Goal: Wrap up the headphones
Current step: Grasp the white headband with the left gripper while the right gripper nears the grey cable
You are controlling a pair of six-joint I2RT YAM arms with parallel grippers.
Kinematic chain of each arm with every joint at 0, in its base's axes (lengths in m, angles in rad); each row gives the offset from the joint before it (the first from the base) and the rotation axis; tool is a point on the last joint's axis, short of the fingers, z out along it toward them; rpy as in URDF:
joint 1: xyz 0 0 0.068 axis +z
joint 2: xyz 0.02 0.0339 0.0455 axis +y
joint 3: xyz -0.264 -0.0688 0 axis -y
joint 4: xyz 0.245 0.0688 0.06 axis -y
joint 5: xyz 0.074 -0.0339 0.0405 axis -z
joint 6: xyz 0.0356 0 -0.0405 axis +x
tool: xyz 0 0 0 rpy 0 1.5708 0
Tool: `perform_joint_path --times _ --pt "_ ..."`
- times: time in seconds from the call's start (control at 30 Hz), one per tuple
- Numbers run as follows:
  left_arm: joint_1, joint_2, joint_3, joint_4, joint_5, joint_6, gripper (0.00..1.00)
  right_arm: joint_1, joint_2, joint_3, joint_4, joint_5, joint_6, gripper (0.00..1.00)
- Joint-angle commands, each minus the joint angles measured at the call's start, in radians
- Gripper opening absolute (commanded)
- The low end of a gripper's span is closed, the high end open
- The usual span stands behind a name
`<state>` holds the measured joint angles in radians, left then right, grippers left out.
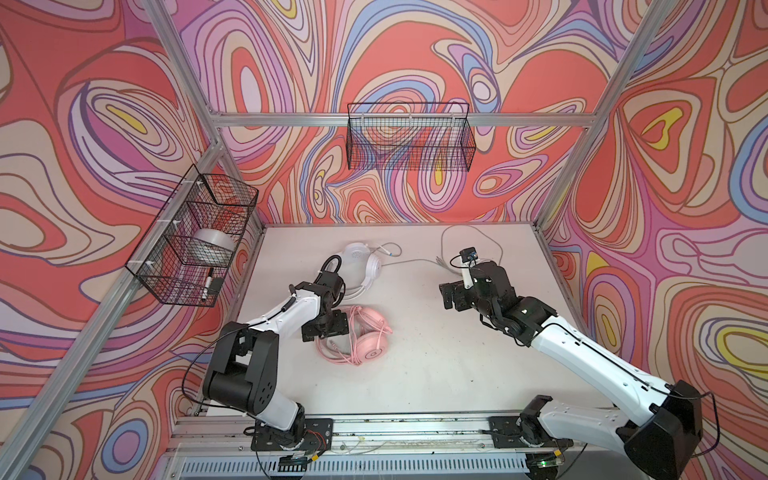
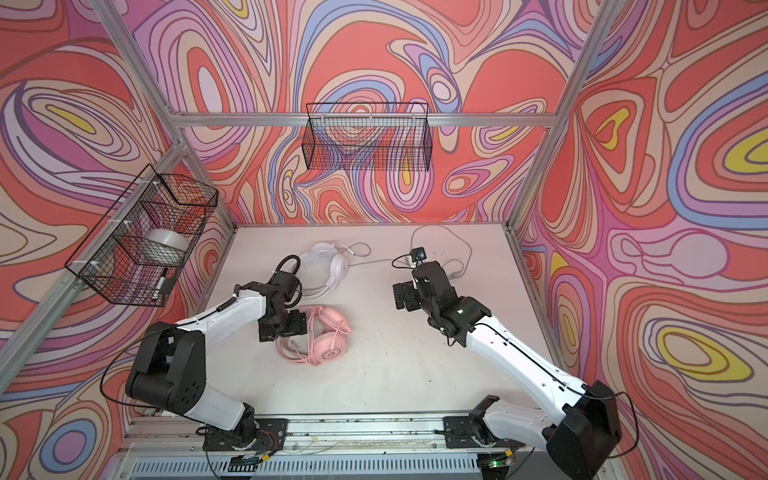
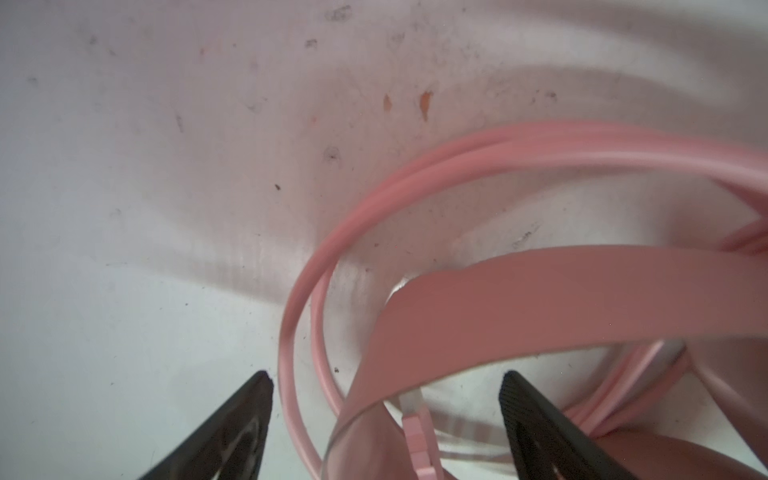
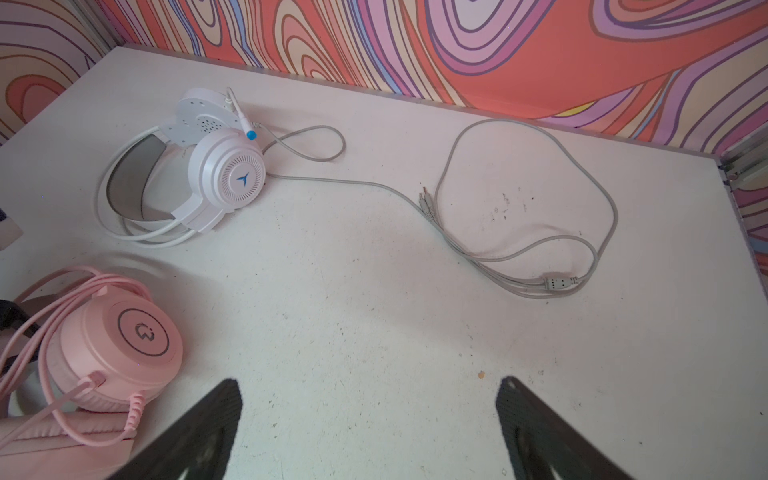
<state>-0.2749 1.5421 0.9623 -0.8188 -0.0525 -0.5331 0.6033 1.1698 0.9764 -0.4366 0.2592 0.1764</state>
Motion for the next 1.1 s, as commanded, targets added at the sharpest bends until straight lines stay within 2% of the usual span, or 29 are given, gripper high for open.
perform_joint_path --times 0.0,0.13,0.27,0.47,0.53,0.67,0.83,1.0,1.07 --pt "0.006 -0.063 0.075 -0.111 -0.121 -0.067 0.91 -0.005 -0.001 0.022 -0.01 -0.001 0.001 0.99" --pt "0.007 -0.114 0.153 -0.162 -0.181 -0.081 0.93 -0.004 0.01 0.026 -0.018 -0.009 0.0 0.99" --pt "0.022 -0.108 0.253 -0.126 -0.128 -0.063 0.95 -0.004 0.047 0.055 -0.045 -0.009 0.003 0.98" --pt "0.04 0.054 0.458 -0.115 -0.09 -0.098 0.97 -0.005 0.094 0.082 -0.023 -0.015 0.041 0.99" --pt "0.054 0.116 0.487 -0.084 -0.059 -0.116 0.97 -0.005 0.095 0.076 0.023 -0.066 0.058 0.98" --pt "0.095 0.231 0.519 -0.035 0.028 -0.141 0.97 -0.005 0.088 0.032 0.136 -0.142 0.09 0.98" --pt "0.129 0.363 0.531 0.0 0.061 -0.161 0.95 -0.004 0.119 0.01 0.211 -0.233 0.09 0.98" --pt "0.147 0.457 0.528 0.057 0.069 -0.179 0.94 -0.004 0.154 0.023 0.231 -0.239 0.108 0.98" --pt "0.152 0.501 0.548 0.072 0.082 -0.176 0.9 -0.005 0.162 0.026 0.242 -0.243 0.105 0.98"
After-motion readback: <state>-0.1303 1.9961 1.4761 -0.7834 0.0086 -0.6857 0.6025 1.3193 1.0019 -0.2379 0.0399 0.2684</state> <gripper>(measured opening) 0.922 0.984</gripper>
